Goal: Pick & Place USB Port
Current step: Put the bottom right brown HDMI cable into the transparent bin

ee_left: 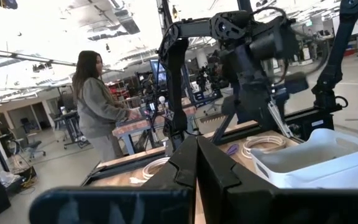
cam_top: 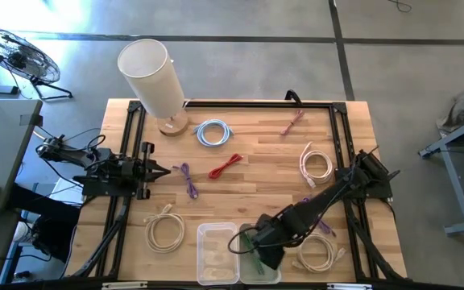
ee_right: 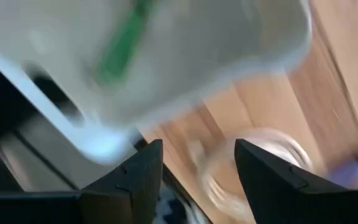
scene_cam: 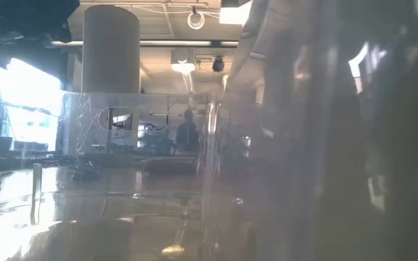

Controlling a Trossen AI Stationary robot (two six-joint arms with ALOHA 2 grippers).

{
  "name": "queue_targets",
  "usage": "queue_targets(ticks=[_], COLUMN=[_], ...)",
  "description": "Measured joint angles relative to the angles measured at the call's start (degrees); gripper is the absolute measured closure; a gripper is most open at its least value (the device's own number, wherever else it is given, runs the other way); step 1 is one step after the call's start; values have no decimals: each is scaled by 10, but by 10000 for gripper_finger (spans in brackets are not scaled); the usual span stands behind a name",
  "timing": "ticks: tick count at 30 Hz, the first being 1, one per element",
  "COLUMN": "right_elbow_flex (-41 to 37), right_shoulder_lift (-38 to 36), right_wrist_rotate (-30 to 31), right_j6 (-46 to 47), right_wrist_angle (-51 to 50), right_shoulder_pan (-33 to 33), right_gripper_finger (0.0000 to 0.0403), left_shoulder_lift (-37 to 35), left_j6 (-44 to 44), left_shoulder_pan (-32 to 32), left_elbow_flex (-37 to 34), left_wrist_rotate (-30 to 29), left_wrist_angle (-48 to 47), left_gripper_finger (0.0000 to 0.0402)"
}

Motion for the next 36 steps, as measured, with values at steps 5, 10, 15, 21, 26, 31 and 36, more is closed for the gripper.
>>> queue_targets(ticks=[5, 10, 15, 21, 26, 31, 36], right_elbow_flex=[0, 0, 0, -4, -59, -121, -166], right_shoulder_lift=[0, 0, 0, 0, 0, 1, 0], right_wrist_rotate=[-63, -47, 20, 88, 74, 64, 71], right_j6=[-112, -232, -356, -468, -469, -448, -437], right_wrist_angle=[-94, -109, -101, -101, -76, -24, 30], right_shoulder_pan=[3, 21, 46, 72, 93, 114, 116], right_gripper_finger=[210, 210, 210, 210, 210, 210, 210], left_shoulder_lift=[0, 0, 0, 0, 0, 0, 0], left_j6=[0, -14, -16, -30, -30, -30, -30], left_shoulder_pan=[0, 0, 0, 0, 0, 0, 0], left_elbow_flex=[0, 0, 0, 0, 0, 0, 0], left_wrist_rotate=[0, 0, 0, -2, -2, -2, -2], left_wrist_angle=[-1, -16, -37, -41, -41, -41, -40], left_gripper_finger=[401, 401, 401, 401, 401, 401, 401])
